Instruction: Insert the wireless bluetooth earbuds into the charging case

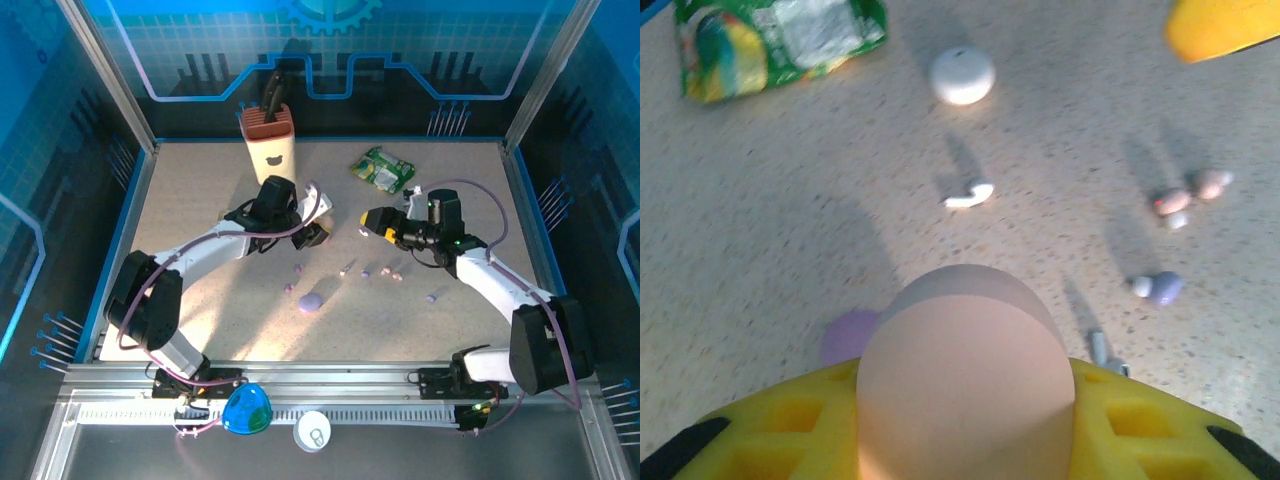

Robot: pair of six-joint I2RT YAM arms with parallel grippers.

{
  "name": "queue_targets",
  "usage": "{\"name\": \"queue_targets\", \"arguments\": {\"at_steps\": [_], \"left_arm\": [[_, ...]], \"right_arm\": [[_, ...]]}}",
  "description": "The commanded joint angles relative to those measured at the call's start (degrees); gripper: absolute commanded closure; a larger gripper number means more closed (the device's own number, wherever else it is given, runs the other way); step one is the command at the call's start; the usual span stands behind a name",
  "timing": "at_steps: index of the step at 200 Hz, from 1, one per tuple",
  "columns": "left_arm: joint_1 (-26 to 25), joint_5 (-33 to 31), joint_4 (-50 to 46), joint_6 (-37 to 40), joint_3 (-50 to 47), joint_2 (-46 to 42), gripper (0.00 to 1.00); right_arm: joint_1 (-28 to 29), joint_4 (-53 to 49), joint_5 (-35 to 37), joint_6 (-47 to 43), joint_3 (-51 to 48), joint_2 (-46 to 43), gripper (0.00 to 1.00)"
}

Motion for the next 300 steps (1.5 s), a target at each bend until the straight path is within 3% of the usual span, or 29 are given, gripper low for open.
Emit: {"name": "queue_targets", "arguments": {"at_steps": [1,44,104,156,182,220,246,273,300], "left_arm": [[-1.28,8.16,4.02,6.55,-1.61,-2.75,0.64],[-3.42,11.26,2.67,8.86,-0.77,-2.24,0.64],[-4.76,11.58,2.28,10.22,0.38,-1.74,0.63],[-5.51,10.89,2.88,10.14,0.29,-1.55,0.62],[-5.62,9.20,3.96,8.82,0.64,-0.70,0.62],[-5.65,8.12,6.52,7.32,-0.21,-0.59,0.57],[-5.69,8.04,10.15,4.03,-1.39,-1.42,0.48],[-5.55,7.66,18.06,-1.21,-4.30,-2.25,0.14],[-5.20,7.66,30.99,-8.67,-8.75,-3.44,0.04]], "right_arm": [[-0.57,1.93,-6.60,4.72,0.15,0.12,0.13],[1.61,5.89,-13.02,6.71,1.80,3.36,0.27],[5.78,3.11,-12.79,4.20,4.45,6.60,0.41],[7.02,1.32,-12.93,4.20,6.23,8.88,0.59],[7.20,-1.97,-13.08,3.01,6.88,9.27,0.62],[6.49,-2.12,-11.98,3.04,6.83,7.88,0.80],[5.00,1.11,-12.81,4.71,5.66,5.84,0.83],[2.04,5.09,-14.79,8.48,2.95,2.70,0.84],[-1.86,10.84,-16.74,13.98,-0.42,-1.13,0.84]]}}
